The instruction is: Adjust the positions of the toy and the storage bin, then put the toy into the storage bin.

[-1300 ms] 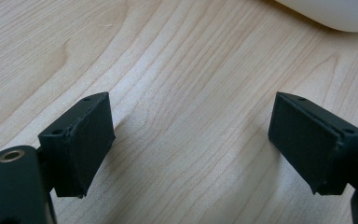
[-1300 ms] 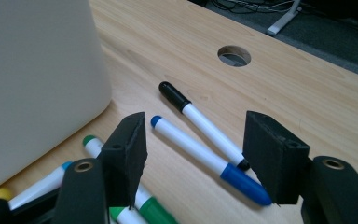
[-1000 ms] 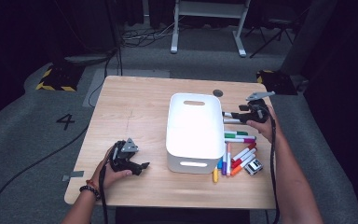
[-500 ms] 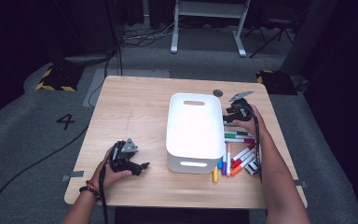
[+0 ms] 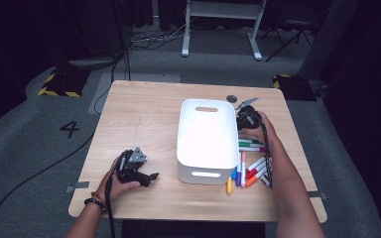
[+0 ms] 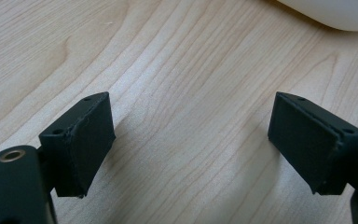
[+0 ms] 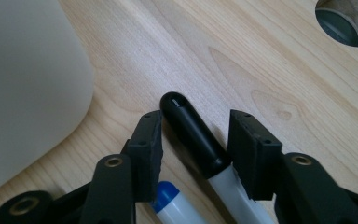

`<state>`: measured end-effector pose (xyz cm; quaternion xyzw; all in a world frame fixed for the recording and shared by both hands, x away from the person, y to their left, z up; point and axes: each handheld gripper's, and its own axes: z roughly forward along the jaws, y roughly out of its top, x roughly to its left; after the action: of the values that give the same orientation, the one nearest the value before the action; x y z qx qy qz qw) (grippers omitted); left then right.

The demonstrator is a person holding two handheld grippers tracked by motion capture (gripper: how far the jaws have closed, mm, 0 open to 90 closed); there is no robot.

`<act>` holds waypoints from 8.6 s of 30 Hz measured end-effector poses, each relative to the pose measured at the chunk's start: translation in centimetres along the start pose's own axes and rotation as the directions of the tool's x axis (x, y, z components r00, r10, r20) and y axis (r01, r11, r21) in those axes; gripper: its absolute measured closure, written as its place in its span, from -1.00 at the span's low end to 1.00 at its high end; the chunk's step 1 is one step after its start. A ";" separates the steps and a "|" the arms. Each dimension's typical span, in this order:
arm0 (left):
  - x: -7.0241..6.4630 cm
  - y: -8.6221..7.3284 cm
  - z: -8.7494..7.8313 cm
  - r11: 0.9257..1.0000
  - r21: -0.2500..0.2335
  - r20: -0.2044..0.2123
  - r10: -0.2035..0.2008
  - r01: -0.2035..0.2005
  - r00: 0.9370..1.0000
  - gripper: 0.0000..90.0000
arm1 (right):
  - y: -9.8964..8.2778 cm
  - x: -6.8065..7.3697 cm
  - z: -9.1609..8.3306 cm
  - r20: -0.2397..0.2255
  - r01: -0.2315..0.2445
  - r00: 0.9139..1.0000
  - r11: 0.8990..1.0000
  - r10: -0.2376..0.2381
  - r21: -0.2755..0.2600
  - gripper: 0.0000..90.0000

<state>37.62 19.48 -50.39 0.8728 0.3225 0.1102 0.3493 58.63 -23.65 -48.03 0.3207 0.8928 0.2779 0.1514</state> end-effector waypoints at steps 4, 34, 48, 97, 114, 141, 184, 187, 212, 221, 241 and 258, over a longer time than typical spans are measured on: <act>0.0 0.0 0.0 1.000 -0.001 0.000 0.001 -0.001 1.000 -0.67 | -0.1 -0.1 0.0 -0.035 -0.013 0.999 1.000 0.013 -0.004 0.45; 0.0 0.0 0.0 1.000 -0.001 0.001 0.001 -0.001 1.000 -0.67 | -0.4 -0.5 -2.2 -0.037 -0.065 0.997 0.995 0.062 -0.070 0.66; 0.0 0.0 0.0 1.000 -0.001 0.001 0.001 -0.001 1.000 -0.68 | -1.3 -0.6 -6.9 -0.025 -0.095 0.996 0.959 0.091 -0.267 0.66; 0.0 0.0 0.0 1.000 0.001 0.001 0.003 -0.003 1.000 -0.68 | 0.2 6.7 -21.7 -0.071 -0.001 0.996 0.831 -0.046 -0.557 0.66; 0.0 0.0 0.0 1.000 0.002 0.003 0.001 -0.001 1.000 -0.68 | 4.0 10.8 -21.2 -0.133 0.071 0.975 0.822 -0.176 -0.566 0.66; 0.1 0.1 0.0 1.000 0.003 -0.003 0.010 -0.010 1.000 -0.68 | 5.0 17.8 -17.0 -0.239 0.255 0.905 0.898 -0.352 -0.359 0.66; 0.1 0.1 0.0 1.000 0.003 -0.005 0.013 -0.013 1.000 -0.68 | 3.9 19.8 -14.0 -0.329 0.341 0.866 0.926 -0.377 -0.163 0.36; 0.1 0.1 0.0 1.000 0.003 -0.005 0.011 -0.011 1.000 -0.68 | 3.4 19.4 -14.7 -0.295 0.322 0.881 0.926 -0.369 -0.198 0.25; 0.0 0.0 0.1 1.000 0.002 0.005 0.001 -0.001 1.000 -0.68 | -4.7 10.3 -21.2 -0.069 0.090 0.989 0.911 -0.128 -0.403 0.09; 0.1 0.1 0.0 1.000 0.004 -0.004 0.010 -0.010 1.000 -0.68 | -7.6 4.9 -16.9 -0.025 -0.002 1.000 0.959 -0.006 -0.285 0.16; 0.1 0.1 0.0 1.000 0.003 -0.005 0.011 -0.011 1.000 -0.68 | -9.1 -0.6 -8.7 -0.006 -0.077 0.997 0.994 0.077 -0.076 0.20; 0.0 0.0 0.1 1.000 0.002 0.004 0.002 -0.002 1.000 -0.68 | -9.8 -2.0 -6.9 0.027 -0.106 0.994 0.994 0.107 -0.019 0.36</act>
<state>37.70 19.46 -50.41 0.8738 0.3210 0.1088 0.3489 52.24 -33.96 -48.15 0.3704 0.8697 0.2888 0.1518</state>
